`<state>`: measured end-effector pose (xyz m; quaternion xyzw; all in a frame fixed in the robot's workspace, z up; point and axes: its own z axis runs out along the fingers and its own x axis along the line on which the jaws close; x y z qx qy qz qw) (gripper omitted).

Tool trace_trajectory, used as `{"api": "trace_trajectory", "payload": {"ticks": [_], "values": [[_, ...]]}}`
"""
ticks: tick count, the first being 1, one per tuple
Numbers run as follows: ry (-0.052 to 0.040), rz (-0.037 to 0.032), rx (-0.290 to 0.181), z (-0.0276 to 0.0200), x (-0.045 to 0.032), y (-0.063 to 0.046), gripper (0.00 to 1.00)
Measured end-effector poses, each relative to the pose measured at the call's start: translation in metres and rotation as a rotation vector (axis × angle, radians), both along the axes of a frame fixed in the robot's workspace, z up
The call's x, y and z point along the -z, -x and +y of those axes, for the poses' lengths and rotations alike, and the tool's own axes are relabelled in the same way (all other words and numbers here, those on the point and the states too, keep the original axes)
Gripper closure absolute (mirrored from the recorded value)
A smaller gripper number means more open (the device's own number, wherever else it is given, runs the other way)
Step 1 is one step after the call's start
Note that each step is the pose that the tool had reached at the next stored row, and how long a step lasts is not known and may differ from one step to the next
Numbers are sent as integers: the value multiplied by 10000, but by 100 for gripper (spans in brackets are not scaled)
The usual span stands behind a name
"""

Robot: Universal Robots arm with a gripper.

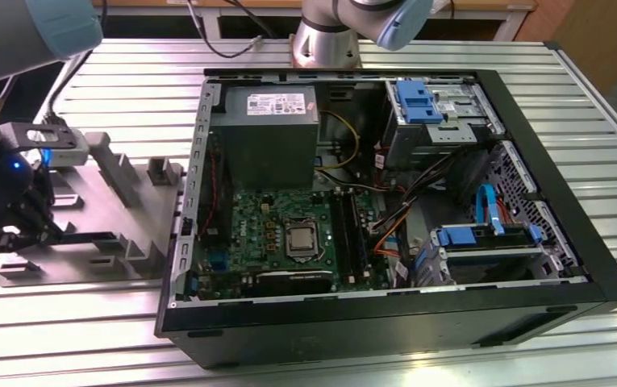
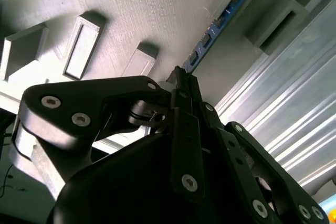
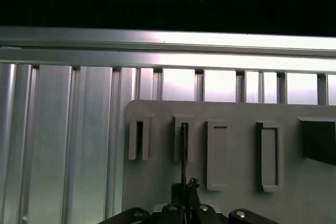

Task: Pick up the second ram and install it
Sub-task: 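Pick up the second ram and move it above second insertion slot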

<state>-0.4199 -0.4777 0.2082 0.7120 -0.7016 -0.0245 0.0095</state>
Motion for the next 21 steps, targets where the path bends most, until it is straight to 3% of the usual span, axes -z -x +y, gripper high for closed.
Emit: {"api": "trace_trajectory", "payload": {"ticks": [13, 21], "values": [[-2, -2, 0, 0, -511, 0, 87], [-2, -2, -1, 0, -765, -1, 87]]}}
